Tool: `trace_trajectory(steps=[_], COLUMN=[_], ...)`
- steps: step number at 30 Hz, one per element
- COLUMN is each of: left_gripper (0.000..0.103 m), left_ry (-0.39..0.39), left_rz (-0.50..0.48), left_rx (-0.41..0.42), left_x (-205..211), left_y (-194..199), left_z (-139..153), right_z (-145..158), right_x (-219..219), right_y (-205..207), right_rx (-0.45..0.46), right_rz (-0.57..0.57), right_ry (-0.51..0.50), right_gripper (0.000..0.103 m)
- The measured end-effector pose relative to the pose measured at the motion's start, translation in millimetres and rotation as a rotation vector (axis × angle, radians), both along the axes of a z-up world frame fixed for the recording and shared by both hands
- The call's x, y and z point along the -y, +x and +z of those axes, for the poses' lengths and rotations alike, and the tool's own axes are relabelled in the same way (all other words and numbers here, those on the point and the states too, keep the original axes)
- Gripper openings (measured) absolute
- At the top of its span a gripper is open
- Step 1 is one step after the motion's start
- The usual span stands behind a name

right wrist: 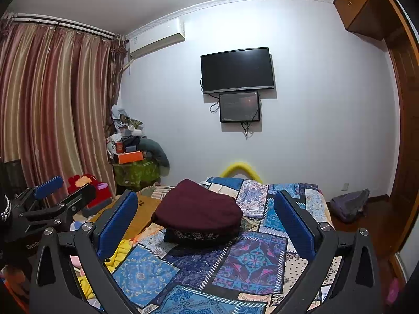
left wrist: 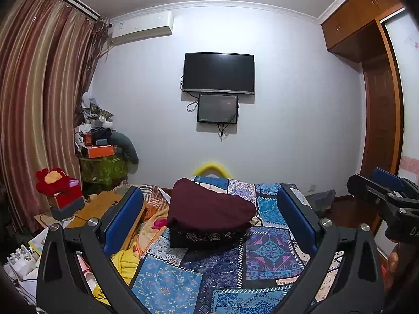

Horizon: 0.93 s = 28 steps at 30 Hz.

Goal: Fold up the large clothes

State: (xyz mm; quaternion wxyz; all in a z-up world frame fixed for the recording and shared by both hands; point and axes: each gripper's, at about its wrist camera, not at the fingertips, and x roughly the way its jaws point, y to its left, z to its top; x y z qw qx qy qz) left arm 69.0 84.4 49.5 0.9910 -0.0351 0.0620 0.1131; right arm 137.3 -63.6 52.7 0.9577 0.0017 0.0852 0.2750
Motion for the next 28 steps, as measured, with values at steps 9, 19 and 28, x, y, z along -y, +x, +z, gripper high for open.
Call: trace_trajectory(steps=[9, 19, 28], left_gripper=[0.102, 0.102, 0.102], left_ry=[0.000, -0.002, -0.020], left_rz=[-0.018, -0.017, 0.002], left_rx=[-0.010, -0.027, -0.041], left_x=[2, 4, -6], left_y=[1, 5, 3], left_z=[-1, -5, -11], right_z=[-1, -3, -5], right_x=[0, -3, -10], right_y=[0, 2, 4], right_rx=[-0.004, -0.014, -0.028], right_rz=[-0.002, 0.000, 0.009], right_ry=[0.003, -0.006, -0.017], right_gripper=[0.103, 0.103, 0.103])
